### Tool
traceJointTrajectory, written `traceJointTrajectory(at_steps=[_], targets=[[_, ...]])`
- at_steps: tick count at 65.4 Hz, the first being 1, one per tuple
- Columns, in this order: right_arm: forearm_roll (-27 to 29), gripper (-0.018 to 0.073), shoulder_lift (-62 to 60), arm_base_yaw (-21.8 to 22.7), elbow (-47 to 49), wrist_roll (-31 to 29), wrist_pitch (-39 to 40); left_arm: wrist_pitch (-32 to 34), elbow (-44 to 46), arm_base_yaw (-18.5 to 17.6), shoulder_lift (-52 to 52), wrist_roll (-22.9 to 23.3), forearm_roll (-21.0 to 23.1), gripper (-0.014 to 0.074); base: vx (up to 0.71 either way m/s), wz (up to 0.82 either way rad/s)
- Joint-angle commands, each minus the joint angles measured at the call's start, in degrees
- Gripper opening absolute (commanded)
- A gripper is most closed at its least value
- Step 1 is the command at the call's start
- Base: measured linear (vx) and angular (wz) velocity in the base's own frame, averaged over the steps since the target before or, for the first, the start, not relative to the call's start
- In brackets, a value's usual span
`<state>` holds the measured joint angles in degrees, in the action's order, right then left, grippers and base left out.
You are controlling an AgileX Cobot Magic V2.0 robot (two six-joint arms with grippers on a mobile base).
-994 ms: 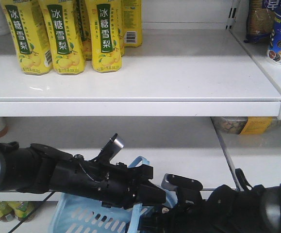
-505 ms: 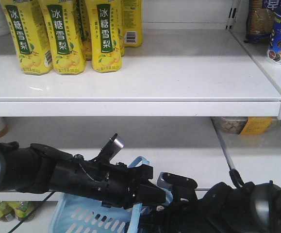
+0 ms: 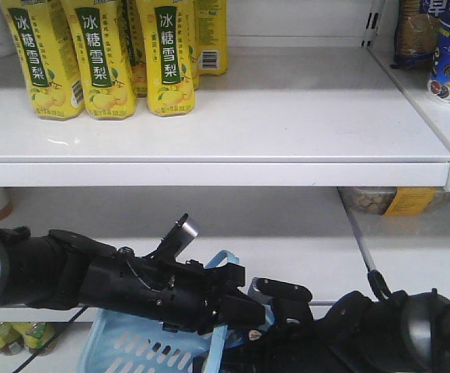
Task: Left arm holds basket, right arm returns cookies
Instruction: 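Grasp the Chocofello box with the right gripper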
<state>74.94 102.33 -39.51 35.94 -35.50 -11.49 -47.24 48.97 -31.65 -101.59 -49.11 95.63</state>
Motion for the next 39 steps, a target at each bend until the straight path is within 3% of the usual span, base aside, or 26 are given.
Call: traceJointTrajectory(at_steps=[1, 39], targets=[[0.2, 0.012, -2.1, -0.1, 1.0, -0.9, -0.7, -1.5, 1.6, 0.1, 2.7, -2.7, 2.2, -0.0006, 0.0, 0.0], [0.0, 0.0132, -7.2, -0.1, 0.9, -0.8, 0.7, -1.5, 1.6, 0.1, 2.7, -2.7, 2.2, -0.0006, 0.0, 0.0]])
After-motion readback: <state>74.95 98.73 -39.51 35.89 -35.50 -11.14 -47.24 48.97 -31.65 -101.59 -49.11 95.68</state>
